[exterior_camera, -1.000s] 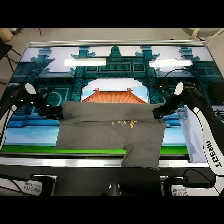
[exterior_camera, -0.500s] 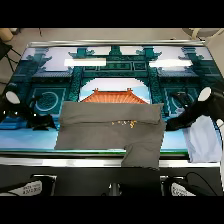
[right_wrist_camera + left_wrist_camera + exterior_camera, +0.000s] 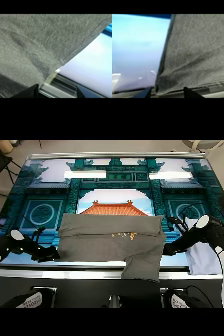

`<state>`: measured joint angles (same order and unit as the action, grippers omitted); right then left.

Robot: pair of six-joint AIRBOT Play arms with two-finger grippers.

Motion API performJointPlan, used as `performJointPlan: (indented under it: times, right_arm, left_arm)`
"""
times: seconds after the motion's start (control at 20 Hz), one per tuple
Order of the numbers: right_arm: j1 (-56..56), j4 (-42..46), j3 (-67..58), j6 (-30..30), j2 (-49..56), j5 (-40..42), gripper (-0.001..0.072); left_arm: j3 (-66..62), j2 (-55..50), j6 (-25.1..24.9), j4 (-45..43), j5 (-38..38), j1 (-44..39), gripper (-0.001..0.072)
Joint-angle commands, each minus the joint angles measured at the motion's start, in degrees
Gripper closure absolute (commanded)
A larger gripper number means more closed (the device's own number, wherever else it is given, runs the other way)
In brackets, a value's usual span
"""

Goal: Fold the shirts.

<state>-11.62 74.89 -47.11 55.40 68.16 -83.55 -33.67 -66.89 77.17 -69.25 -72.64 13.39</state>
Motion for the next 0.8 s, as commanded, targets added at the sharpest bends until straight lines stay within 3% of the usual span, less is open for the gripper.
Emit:
performJointPlan:
  times: [0.0,0.1,0.15,0.4,0.5,0.6,0.75]
  right_arm:
    - [0.0,-1.2,4.7,-0.9,-0.2,0.4,0.0211]
    - [0.0,-4.5,9.7,-2.6,-0.7,1.7,0.0178]
    - [0.0,-6.6,12.0,-3.2,-1.2,3.3,0.0154]
    - [0.0,-10.2,18.5,-2.5,-2.0,9.9,0.0174]
    - [0.0,-10.2,19.7,-0.9,-2.0,11.4,0.0273]
    - [0.0,-10.2,19.5,0.3,-2.0,12.6,0.0696]
    - [0.0,-10.2,15.0,-3.1,-3.7,8.4,0.0692]
  left_arm:
    - [3.2,0.2,0.6,3.1,5.9,-1.5,0.0328]
    - [3.1,0.2,0.8,3.1,6.6,-2.2,0.0678]
    - [3.1,0.2,0.8,3.1,6.9,-2.1,0.0685]
    - [3.0,1.2,0.8,3.1,6.7,-2.1,0.0686]
    - [3.0,2.2,0.7,3.1,6.7,-2.1,0.0687]
    - [3.0,2.9,0.7,3.1,6.7,-2.1,0.0687]
    - [0.9,5.7,-0.4,3.1,6.1,-2.1,0.0688]
